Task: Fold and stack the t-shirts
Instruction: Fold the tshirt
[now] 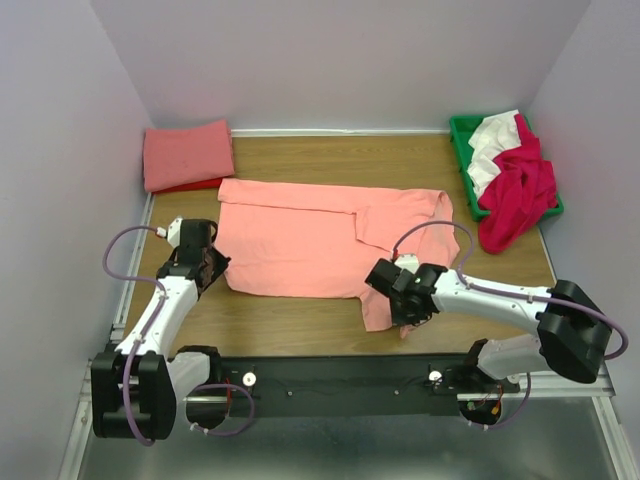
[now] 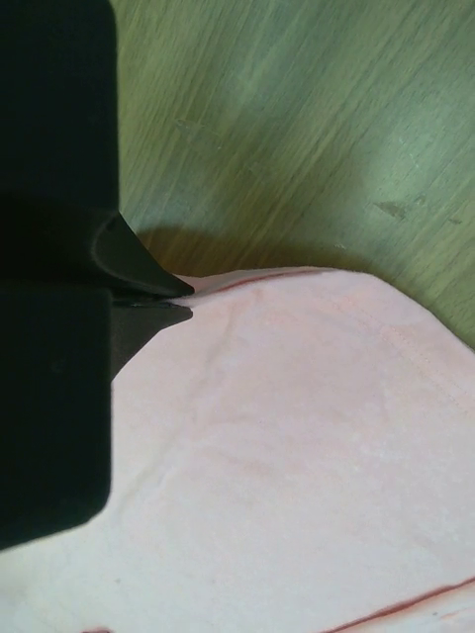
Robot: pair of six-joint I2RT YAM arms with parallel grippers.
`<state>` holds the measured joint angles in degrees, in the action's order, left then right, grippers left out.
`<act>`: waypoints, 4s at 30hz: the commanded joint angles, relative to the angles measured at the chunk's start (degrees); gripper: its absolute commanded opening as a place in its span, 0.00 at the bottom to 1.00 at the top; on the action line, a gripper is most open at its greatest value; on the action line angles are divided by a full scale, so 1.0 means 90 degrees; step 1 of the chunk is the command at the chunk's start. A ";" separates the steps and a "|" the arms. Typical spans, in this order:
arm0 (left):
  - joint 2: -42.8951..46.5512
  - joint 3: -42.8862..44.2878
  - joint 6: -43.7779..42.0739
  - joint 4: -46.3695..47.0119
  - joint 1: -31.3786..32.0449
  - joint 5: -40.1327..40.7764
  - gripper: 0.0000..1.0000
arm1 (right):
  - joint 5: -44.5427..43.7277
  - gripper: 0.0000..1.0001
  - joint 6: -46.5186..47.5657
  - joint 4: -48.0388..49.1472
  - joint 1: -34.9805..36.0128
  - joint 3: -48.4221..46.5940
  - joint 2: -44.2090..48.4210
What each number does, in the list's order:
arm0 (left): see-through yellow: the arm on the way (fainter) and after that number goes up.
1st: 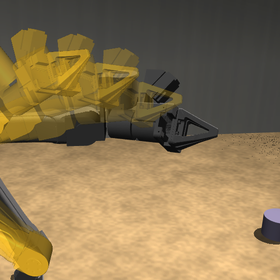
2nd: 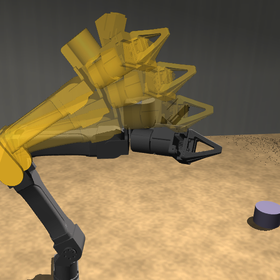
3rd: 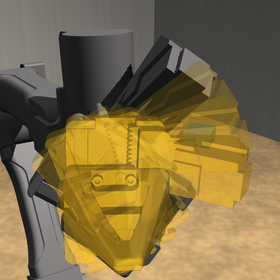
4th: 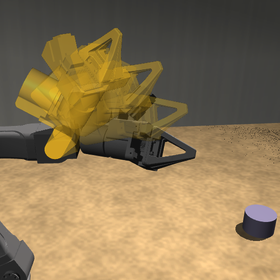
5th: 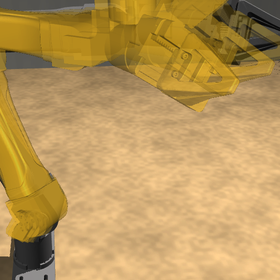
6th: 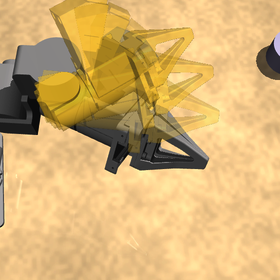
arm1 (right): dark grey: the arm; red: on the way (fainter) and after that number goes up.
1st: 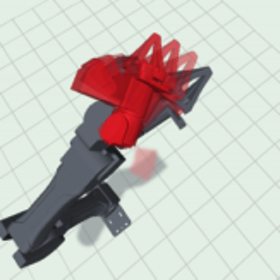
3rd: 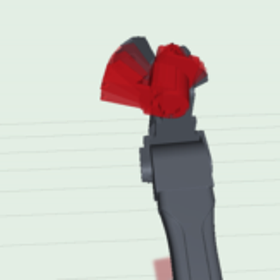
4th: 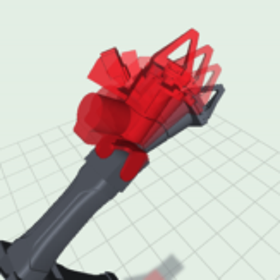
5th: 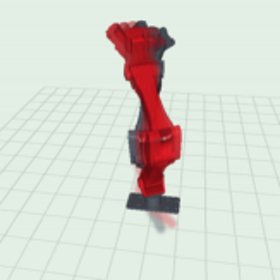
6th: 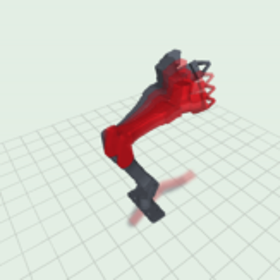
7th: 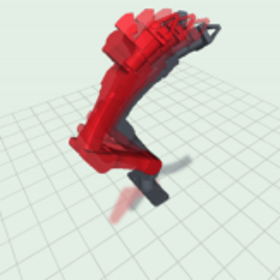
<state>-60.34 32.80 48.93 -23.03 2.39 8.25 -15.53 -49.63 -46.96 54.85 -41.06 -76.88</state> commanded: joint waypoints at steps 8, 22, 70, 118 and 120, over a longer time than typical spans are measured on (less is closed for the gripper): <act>-0.0298 0.0574 -0.0036 0.0263 0.0037 -0.0184 0.00 | -0.1535 0.01 0.0358 -0.0007 -0.1113 -0.1511 0.0125; -0.1684 0.1970 0.0111 0.0604 0.0037 0.0109 0.00 | -0.1751 0.00 0.1265 0.0803 -0.2363 -0.3268 -0.1104; -0.4488 0.4405 -0.0309 0.1014 -0.0287 -0.0320 0.98 | 0.0412 1.00 0.2360 0.1554 -0.4249 -0.5245 -0.3725; -0.5200 0.4430 -0.1207 0.1621 0.0193 -0.0780 0.98 | 0.2440 1.00 0.1170 0.4819 -0.4259 -0.3624 -0.3305; -0.5366 0.4685 -0.1373 0.1534 0.0193 -0.0887 0.98 | 0.2273 1.00 0.1014 0.4710 -0.4268 -0.3155 -0.3051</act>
<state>-108.77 70.15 39.90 -8.29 4.21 -0.45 9.91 -39.03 -1.56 16.43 -75.92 -108.86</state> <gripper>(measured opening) 0.983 0.997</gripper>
